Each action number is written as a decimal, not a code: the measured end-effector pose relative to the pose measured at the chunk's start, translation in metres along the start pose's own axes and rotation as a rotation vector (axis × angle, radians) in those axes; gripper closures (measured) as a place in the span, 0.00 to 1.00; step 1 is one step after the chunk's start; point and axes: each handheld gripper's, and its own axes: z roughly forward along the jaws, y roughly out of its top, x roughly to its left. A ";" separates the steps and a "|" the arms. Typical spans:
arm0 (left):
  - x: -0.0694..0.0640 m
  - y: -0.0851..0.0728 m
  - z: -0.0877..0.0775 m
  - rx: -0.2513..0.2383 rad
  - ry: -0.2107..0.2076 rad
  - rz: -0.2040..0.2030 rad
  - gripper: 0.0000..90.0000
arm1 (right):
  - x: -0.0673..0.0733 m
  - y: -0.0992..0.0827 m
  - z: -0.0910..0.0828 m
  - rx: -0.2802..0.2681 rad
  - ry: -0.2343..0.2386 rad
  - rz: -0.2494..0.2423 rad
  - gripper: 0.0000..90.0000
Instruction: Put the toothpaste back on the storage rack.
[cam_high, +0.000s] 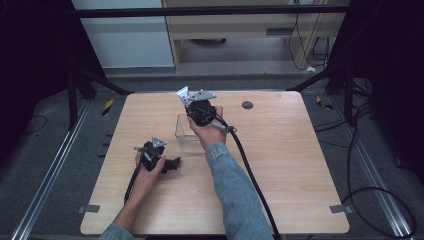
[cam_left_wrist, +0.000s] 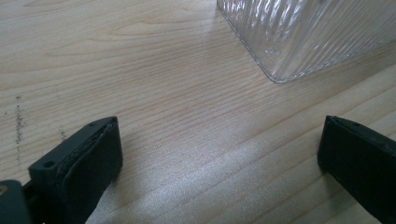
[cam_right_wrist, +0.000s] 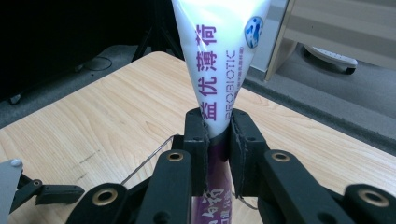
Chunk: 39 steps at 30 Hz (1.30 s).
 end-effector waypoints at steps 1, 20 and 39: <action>0.000 0.000 0.000 0.000 0.000 0.001 0.00 | 0.000 0.000 0.000 0.000 0.001 -0.003 0.87; 0.000 0.000 0.000 0.000 0.000 0.002 0.00 | -0.001 -0.011 0.000 0.041 0.008 -0.011 0.87; 0.000 0.000 0.000 0.000 -0.001 -0.001 0.00 | 0.006 -0.018 0.005 0.070 0.034 -0.025 0.87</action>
